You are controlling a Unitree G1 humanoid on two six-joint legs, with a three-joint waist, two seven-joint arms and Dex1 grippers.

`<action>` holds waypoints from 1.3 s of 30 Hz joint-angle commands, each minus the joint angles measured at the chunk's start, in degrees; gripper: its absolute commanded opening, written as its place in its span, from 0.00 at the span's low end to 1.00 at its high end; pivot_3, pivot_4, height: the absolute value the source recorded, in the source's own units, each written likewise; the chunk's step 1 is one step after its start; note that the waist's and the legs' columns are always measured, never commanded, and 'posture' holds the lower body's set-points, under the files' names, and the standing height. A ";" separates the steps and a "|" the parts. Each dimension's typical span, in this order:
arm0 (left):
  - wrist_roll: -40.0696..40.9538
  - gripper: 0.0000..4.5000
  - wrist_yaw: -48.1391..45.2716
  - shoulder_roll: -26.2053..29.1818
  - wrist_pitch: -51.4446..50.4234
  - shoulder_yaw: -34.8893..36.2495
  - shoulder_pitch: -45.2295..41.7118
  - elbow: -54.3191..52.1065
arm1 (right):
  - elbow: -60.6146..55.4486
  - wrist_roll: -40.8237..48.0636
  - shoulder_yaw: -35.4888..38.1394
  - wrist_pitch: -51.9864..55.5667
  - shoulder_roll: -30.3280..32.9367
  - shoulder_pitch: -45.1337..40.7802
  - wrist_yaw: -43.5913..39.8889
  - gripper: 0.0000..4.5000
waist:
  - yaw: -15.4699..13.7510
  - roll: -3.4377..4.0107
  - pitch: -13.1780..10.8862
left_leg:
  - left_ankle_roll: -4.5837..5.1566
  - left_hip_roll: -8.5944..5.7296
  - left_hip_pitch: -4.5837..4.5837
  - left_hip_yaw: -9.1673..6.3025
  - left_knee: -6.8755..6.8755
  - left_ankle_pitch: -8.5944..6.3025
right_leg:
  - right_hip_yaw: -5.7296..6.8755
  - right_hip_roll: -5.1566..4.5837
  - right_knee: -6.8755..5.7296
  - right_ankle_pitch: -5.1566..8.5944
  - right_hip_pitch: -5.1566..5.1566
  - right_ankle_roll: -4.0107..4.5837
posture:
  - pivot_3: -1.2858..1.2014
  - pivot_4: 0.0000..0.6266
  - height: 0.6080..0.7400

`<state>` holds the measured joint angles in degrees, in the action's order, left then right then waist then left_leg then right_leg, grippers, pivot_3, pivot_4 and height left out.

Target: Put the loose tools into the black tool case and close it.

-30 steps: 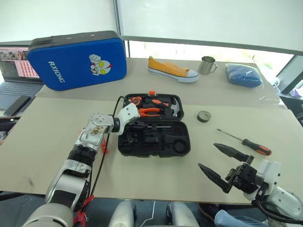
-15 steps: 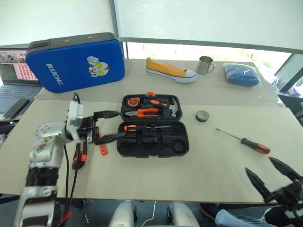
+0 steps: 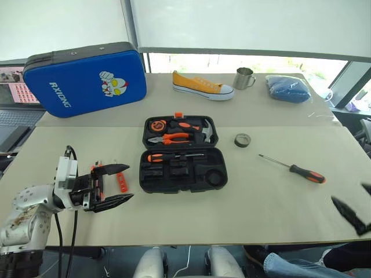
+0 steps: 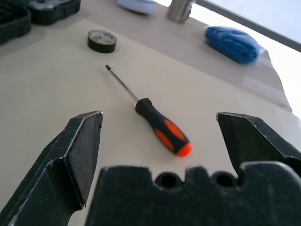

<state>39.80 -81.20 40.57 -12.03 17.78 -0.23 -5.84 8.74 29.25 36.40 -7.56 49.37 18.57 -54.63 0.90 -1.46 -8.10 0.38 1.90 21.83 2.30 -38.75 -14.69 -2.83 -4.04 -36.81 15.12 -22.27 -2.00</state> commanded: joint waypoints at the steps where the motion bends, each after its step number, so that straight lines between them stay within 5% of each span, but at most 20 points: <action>1: 1.53 0.99 1.78 -0.87 -0.46 -0.07 -2.04 -1.36 | 10.92 -7.54 -8.09 5.78 7.63 -11.90 -0.29 1.00 | -0.27 0.01 -0.03 | 0.01 -0.01 0.05 0.04 0.01 0.00 | 0.11 0.01 0.01 0.00 -0.01 0.02 | 0.52 0.24 1.00; 8: 0.54 0.99 1.10 -0.97 1.17 -0.16 -1.86 -0.31 | 27.13 -17.31 -23.82 6.14 10.64 -31.18 -8.85 1.00 | -0.13 0.02 -0.04 | 0.09 -0.02 0.26 0.08 0.01 -0.05 | 0.19 0.01 0.08 0.00 -0.10 0.03 | 0.52 0.24 1.00; 14: -0.74 0.99 -1.13 -0.06 4.47 0.83 0.40 2.17 | 37.10 -21.78 -30.20 4.87 9.02 -40.36 -12.08 1.00 | 0.11 0.05 -0.06 | 0.10 -0.04 0.25 0.13 0.02 -0.06 | 0.17 -0.06 0.09 0.00 -0.12 0.02 | 0.52 0.24 1.00; 25: 0.08 1.00 -1.07 1.38 3.66 1.19 1.43 0.95 | 43.22 -22.46 -31.49 0.96 7.21 -46.39 -17.00 0.24 | 0.11 0.05 -0.08 | 0.09 -0.01 0.24 0.11 0.02 -0.06 | 0.21 -0.15 0.07 -0.01 -0.12 0.01 | 0.52 0.24 1.00; 31: 0.76 1.00 0.00 1.47 3.48 3.21 4.06 -0.70 | 28.31 -16.53 -27.97 1.61 10.65 -39.59 -24.80 0.19 | 0.08 0.15 -0.14 | 0.10 0.01 0.25 0.07 0.04 -0.07 | 0.22 -0.19 0.05 -0.01 -0.12 0.01 | 0.52 0.24 1.00; 35: 0.34 1.00 1.51 1.85 4.42 6.78 5.98 0.47 | -1.79 -3.98 -27.29 19.68 12.12 -34.33 -27.55 0.19 | 0.44 0.40 -0.30 | 0.10 0.04 0.22 -0.14 0.05 -0.07 | 0.17 -0.24 0.00 -0.02 -0.17 -0.02 | 0.52 0.24 1.00; 39: 1.17 1.00 2.81 2.14 3.13 10.03 7.79 1.29 | -18.25 -1.45 -34.57 30.54 6.70 -40.62 -20.75 0.19 | 1.39 0.33 -0.35 | 0.09 0.20 0.21 -0.38 0.07 -0.07 | 0.19 -0.06 -0.08 -0.04 -0.20 0.03 | 0.52 0.24 1.00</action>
<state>39.77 -78.84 41.90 -8.69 25.11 6.32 -4.24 -3.08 26.62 5.24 18.05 58.11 -19.00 -78.64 2.29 -1.13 -8.45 0.46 2.12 22.01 1.92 -38.68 -14.77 -2.63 -4.06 -36.88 15.07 -22.47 -1.95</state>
